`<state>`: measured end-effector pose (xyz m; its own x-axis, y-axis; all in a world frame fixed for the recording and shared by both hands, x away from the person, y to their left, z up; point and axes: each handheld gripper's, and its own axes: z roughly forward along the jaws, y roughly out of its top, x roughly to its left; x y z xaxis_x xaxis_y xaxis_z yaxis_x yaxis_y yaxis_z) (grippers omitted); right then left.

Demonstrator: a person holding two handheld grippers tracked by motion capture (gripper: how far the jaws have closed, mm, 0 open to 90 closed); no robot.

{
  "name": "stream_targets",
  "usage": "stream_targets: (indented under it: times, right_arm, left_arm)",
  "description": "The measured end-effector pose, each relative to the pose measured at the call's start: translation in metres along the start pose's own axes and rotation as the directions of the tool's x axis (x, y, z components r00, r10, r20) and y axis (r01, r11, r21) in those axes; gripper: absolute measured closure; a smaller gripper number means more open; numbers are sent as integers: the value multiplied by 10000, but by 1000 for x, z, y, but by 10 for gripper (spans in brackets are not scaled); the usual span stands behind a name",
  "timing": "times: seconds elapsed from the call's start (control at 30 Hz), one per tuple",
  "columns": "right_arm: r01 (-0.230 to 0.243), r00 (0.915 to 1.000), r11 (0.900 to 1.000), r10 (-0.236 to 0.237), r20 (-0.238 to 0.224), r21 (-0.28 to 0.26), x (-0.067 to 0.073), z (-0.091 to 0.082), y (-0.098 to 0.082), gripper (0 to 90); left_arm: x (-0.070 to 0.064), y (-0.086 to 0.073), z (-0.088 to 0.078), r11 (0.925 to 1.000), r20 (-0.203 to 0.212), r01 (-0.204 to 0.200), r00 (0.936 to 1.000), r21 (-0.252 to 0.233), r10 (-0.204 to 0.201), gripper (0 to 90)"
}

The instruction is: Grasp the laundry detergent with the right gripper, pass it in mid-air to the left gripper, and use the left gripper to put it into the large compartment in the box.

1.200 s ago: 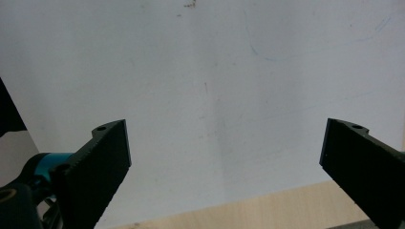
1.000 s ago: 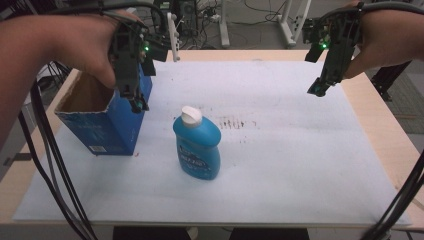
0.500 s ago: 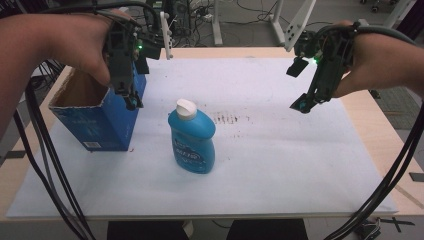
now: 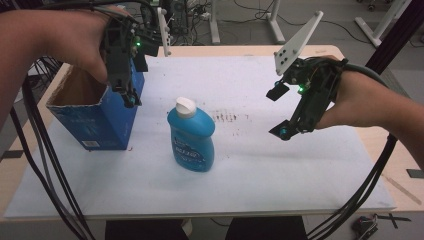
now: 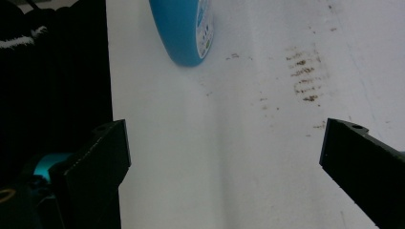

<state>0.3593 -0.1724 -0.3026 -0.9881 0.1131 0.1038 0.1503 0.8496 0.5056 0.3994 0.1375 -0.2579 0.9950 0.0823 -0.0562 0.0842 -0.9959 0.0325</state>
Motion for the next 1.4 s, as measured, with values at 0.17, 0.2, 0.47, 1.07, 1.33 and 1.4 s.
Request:
stream_targets:
  times: [0.17,0.2,0.47,1.07,1.33,1.4]
  right_arm:
    - [-236,9997,9972,238,17,-709,10,12,-4,24]
    - [-257,9997,9960,259,4,-861,11,15,-5,24]
    - [-516,9987,9771,514,-63,-2065,20,34,-9,24]
    - [-1122,9936,9301,1012,-498,-3496,25,83,-9,24]
    - [-1203,9925,9212,1039,-640,-3701,28,106,-1,24]
    - [-1193,9927,9157,1028,-634,-3836,29,111,1,24]
  left_arm:
    - [0,-2,-2,10000,33,15,10000,-53,-14,17]
    - [-1,-2,-3,9999,47,57,10000,-95,-56,17]
    - [-7,1,-12,9999,-71,-159,9998,-12,159,17]
    - [-16,5,-21,9998,-209,-192,9996,10,192,17]
    - [-16,5,-21,9998,-227,-221,9995,13,221,17]
    - [-16,5,-21,9998,-226,-197,9996,9,197,17]
